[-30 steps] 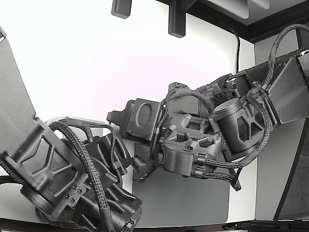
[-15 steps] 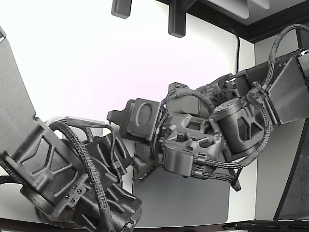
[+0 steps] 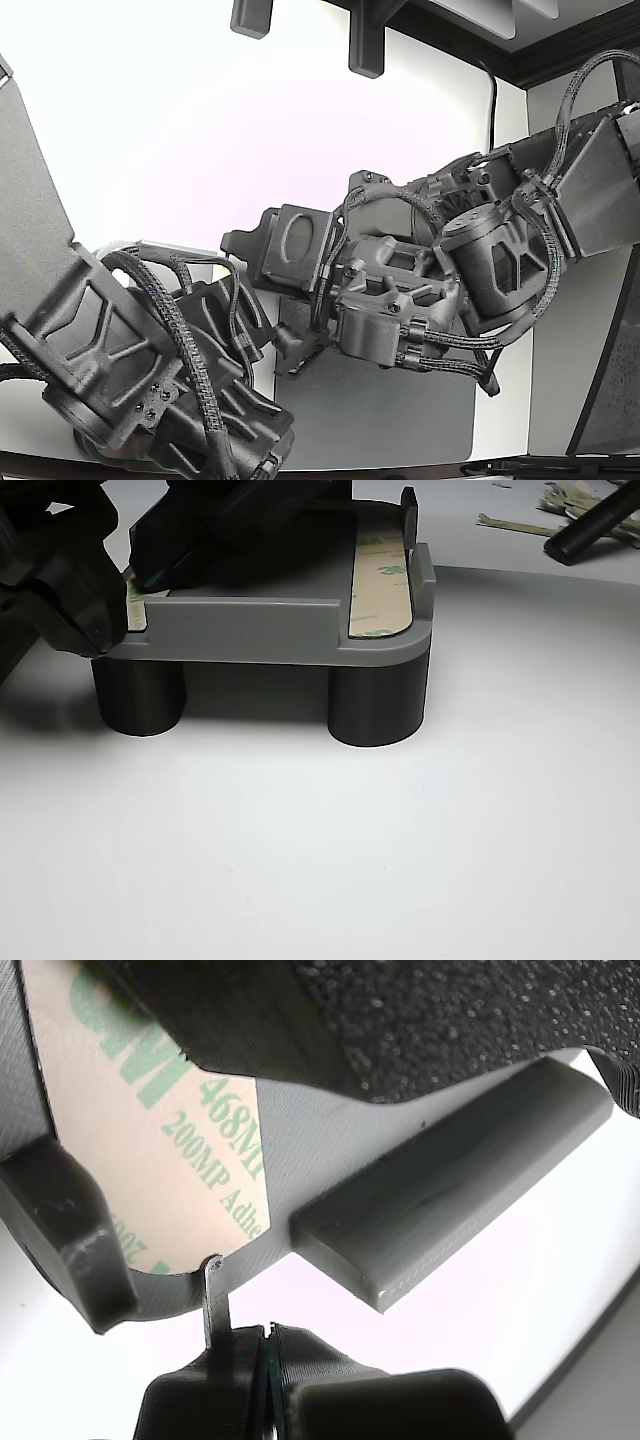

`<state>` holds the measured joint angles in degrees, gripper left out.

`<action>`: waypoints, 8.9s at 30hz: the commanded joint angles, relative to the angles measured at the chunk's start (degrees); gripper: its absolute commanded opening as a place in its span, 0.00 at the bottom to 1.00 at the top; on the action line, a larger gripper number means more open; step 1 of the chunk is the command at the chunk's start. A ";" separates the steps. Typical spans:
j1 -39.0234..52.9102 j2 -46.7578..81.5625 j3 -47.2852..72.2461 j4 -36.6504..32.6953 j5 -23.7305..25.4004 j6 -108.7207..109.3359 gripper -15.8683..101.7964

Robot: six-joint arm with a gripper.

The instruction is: Peel off protective film from adhesive tape.

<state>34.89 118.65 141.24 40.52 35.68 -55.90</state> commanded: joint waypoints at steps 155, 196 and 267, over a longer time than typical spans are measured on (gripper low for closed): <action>1.58 -0.70 -2.46 -0.79 2.72 2.64 0.04; 3.25 -0.79 -4.13 3.87 1.76 6.59 0.04; 5.27 -4.31 -8.00 6.15 3.69 7.03 0.04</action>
<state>40.52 113.55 135.09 46.67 39.20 -48.96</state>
